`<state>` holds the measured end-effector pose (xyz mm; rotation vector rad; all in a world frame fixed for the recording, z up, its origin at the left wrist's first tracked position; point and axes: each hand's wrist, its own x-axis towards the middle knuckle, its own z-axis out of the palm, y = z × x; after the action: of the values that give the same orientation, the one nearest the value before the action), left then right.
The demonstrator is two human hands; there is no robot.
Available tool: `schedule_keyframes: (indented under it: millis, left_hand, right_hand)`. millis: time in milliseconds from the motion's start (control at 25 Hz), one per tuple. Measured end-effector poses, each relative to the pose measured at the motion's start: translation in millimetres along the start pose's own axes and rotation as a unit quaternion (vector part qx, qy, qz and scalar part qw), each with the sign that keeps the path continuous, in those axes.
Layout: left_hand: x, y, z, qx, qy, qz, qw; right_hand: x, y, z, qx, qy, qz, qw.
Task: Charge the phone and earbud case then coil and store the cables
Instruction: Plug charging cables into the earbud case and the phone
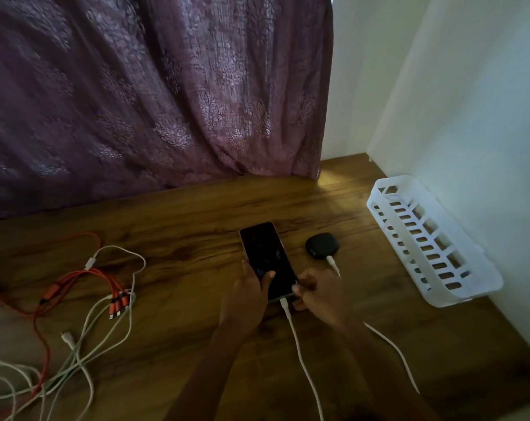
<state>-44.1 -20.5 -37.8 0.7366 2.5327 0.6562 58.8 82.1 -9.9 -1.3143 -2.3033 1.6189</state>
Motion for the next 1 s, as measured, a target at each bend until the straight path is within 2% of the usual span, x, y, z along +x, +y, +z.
schedule_keyframes:
  millis: [200,320,480,680,880,1000]
  left_hand:
    - [-2,-2,-1,0.005,-0.010,0.021,1.000]
    - [-3,-5,1,0.035,0.010,0.036,0.999]
    - [-3,-8,4,0.046,0.016,0.040,0.998]
    - [-34,5,6,0.070,0.064,0.023,0.995]
    - [-79,21,17,0.107,0.064,0.155,0.980]
    - [-104,31,42,0.132,0.023,0.250,0.959]
  right_hand:
    - [-3,-7,1,-0.175,-0.010,-0.056,0.983]
    - [-5,-6,3,-0.205,-0.008,-0.060,0.977]
    - [-7,1,10,-0.186,0.025,-0.061,0.980]
    - [-26,10,16,-0.074,0.103,-0.057,0.990]
    - [-75,42,11,-0.024,0.197,-0.064,0.978]
    - [-124,73,6,-0.010,0.311,-0.130,0.941]
